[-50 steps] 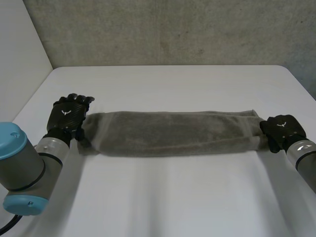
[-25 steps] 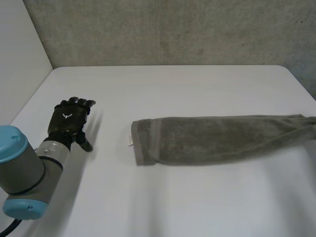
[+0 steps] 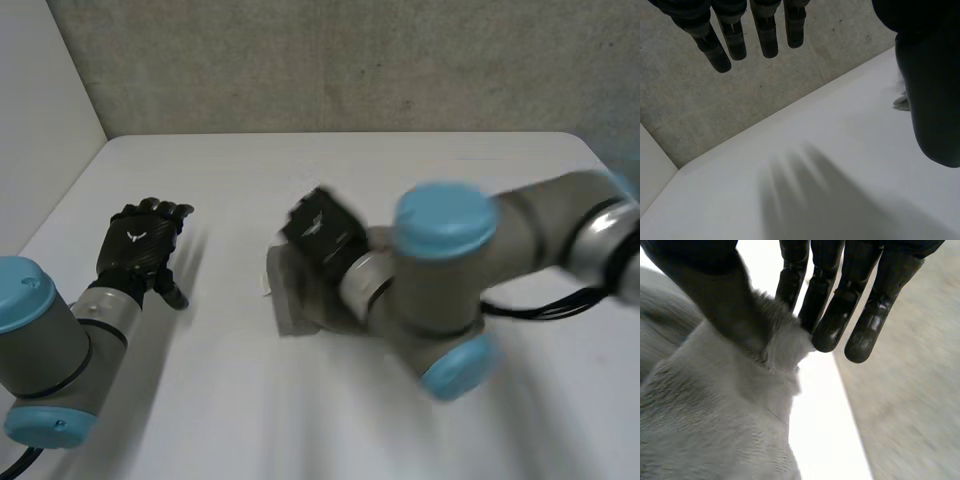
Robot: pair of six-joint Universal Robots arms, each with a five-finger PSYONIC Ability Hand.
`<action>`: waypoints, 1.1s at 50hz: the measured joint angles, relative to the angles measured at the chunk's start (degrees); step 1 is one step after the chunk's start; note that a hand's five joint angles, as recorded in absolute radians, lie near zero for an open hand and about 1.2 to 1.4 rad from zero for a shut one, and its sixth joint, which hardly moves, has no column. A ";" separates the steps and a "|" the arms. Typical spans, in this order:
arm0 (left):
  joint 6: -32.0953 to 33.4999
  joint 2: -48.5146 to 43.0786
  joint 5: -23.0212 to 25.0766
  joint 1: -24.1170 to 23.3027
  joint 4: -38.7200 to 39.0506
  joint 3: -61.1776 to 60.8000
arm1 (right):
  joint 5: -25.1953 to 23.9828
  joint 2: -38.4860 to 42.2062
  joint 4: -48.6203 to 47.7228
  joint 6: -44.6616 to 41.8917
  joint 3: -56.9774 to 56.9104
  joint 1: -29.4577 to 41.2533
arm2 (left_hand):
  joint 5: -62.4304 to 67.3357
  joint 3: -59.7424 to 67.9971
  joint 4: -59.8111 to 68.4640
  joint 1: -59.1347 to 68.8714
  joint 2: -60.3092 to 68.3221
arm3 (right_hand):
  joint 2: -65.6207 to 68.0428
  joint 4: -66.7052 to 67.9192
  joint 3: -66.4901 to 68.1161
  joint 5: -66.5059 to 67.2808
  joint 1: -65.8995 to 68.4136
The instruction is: Fold the towel.
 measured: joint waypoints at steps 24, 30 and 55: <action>0.05 0.52 0.05 -4.54 0.04 -1.24 | 2.79 -16.89 -5.32 14.66 30.66 -16.35 | 0.02 0.00 0.00 -0.02 0.00 | -38.60 -39.16 -39.98 -40.86 -40.46; 0.14 0.47 0.04 -6.03 0.17 -1.30 | 0.20 -17.58 -10.45 14.85 37.73 -22.56 | 0.02 0.00 0.00 -0.02 0.00 | -18.99 -20.49 -20.24 -20.43 -20.14; 0.07 1.32 -0.14 -6.75 0.42 -2.21 | -4.63 -15.79 -10.92 14.92 41.47 -30.86 | 0.02 0.00 0.00 -0.04 0.00 | 22.44 22.20 21.90 21.84 19.21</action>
